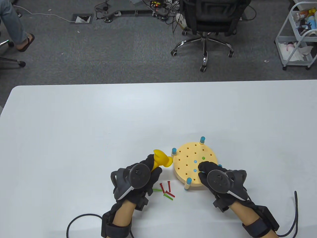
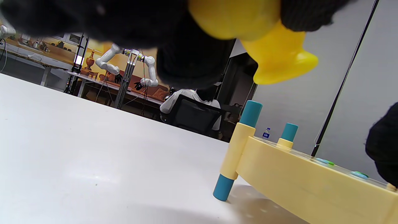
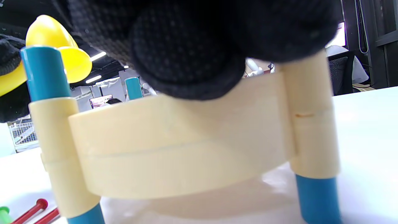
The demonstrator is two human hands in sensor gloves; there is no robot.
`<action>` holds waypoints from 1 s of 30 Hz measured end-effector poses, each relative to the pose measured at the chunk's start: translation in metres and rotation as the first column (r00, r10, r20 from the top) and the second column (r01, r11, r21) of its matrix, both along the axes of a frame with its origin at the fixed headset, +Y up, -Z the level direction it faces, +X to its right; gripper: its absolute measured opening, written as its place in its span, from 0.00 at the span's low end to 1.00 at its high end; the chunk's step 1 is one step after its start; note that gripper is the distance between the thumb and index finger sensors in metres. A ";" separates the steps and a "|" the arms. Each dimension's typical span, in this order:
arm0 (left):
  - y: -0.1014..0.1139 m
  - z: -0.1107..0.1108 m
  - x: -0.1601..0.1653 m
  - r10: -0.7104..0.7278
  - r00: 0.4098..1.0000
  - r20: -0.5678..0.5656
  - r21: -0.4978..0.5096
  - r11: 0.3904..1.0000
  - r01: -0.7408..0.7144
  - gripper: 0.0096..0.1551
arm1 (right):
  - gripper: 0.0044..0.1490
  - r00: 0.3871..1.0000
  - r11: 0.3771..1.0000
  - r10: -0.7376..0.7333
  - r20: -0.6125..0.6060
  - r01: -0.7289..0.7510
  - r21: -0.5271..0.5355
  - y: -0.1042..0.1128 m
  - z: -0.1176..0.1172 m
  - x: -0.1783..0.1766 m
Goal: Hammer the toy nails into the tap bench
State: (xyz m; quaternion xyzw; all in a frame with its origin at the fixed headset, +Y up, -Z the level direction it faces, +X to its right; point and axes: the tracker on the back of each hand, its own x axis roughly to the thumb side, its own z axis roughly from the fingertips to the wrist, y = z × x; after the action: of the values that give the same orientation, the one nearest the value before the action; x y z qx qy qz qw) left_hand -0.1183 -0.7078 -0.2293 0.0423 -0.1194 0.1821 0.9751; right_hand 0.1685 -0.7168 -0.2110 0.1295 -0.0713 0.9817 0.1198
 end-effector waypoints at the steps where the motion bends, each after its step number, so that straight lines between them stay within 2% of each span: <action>1: 0.000 0.000 0.000 -0.001 1.000 0.001 -0.001 1.000 0.001 0.39 | 0.24 1.000 1.000 -0.004 0.004 0.004 0.003 0.000 0.000 0.000; 4: 0.000 0.000 0.001 -0.002 1.000 0.002 -0.003 1.000 0.002 0.39 | 0.24 1.000 1.000 0.013 0.020 -0.013 -0.011 0.001 0.001 0.001; 10: 0.000 0.001 0.004 -0.017 1.000 0.016 -0.014 1.000 0.017 0.39 | 0.26 0.990 0.989 0.143 -0.001 -0.143 0.032 0.000 0.007 -0.003; 12: -0.001 0.001 0.006 -0.025 1.000 0.019 -0.017 1.000 0.025 0.40 | 0.30 0.989 0.988 0.151 0.005 -0.151 0.028 0.003 0.008 -0.002; 15: -0.001 0.001 0.006 -0.026 0.999 0.021 -0.018 0.999 0.027 0.39 | 0.34 0.998 0.996 0.058 0.014 -0.059 0.070 0.017 0.015 0.010; 17: -0.001 0.001 0.007 -0.025 0.999 0.022 -0.018 1.000 0.025 0.40 | 0.33 0.998 0.987 -0.039 0.058 0.029 0.159 0.030 0.021 0.026; 20: -0.003 0.001 0.009 -0.032 0.999 0.026 -0.025 0.999 0.032 0.40 | 0.36 0.985 0.971 -0.084 0.150 0.047 0.233 0.031 0.018 0.050; 22: -0.004 0.001 0.011 -0.038 0.999 0.030 -0.032 0.999 0.039 0.39 | 0.39 0.986 0.984 -0.042 0.163 0.012 0.179 0.021 0.011 0.059; 25: -0.005 0.001 0.013 -0.049 0.998 0.035 -0.035 0.998 0.050 0.39 | 0.43 0.995 0.997 -0.052 0.083 0.048 0.053 0.000 0.001 0.067; 28: -0.006 0.001 0.014 -0.056 0.998 0.039 -0.036 0.998 0.057 0.39 | 0.39 0.990 0.991 -0.133 0.048 0.134 -0.026 -0.013 -0.006 0.069; 30: -0.006 0.001 0.015 -0.057 0.997 0.042 -0.038 0.998 0.059 0.40 | 0.37 0.990 0.991 -0.127 0.065 0.128 -0.023 -0.019 -0.009 0.069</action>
State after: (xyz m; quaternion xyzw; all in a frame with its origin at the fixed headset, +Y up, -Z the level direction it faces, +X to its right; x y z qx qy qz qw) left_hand -0.1031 -0.7138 -0.2280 0.0160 -0.1367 0.1567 0.9780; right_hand 0.2379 -0.7361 -0.2196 0.0919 -0.0698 0.9766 0.1817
